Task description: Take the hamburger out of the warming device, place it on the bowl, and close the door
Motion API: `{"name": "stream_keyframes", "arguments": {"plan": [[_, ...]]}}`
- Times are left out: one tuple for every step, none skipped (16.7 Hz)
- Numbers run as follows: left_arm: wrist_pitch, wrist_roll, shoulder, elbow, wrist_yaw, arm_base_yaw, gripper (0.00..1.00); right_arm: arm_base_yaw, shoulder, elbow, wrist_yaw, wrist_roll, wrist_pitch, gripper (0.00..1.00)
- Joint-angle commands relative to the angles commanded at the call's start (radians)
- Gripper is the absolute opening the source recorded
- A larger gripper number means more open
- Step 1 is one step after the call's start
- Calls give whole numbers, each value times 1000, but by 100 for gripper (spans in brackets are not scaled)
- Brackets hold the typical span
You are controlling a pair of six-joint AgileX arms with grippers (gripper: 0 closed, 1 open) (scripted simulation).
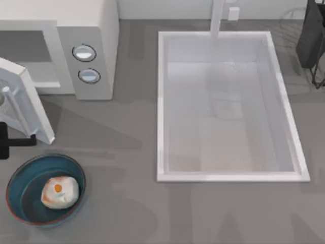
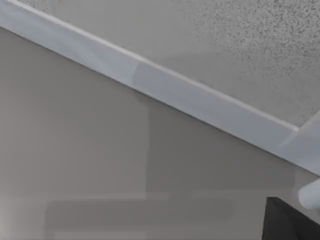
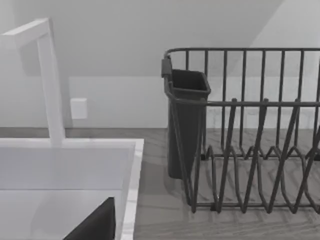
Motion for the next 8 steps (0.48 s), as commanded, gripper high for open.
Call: {"name": "stream_keyframes", "arguments": {"plan": [[22, -2, 63, 32, -3, -4, 0, 0, 0, 0, 0, 0, 0, 100], [45, -5, 122, 62, -6, -9, 0, 0, 0, 0, 0, 0, 0, 100], [66, -7, 173, 91, -8, -13, 0, 0, 0, 0, 0, 0, 0, 100], [85, -10, 213, 117, -11, -17, 0, 0, 0, 0, 0, 0, 0, 100], [100, -11, 243, 137, -13, -20, 0, 0, 0, 0, 0, 0, 0, 100], [110, -12, 262, 152, -14, -22, 0, 0, 0, 0, 0, 0, 0, 100], [115, -13, 270, 158, -15, -23, 0, 0, 0, 0, 0, 0, 0, 100], [115, -13, 270, 159, -15, -23, 0, 0, 0, 0, 0, 0, 0, 100]]}}
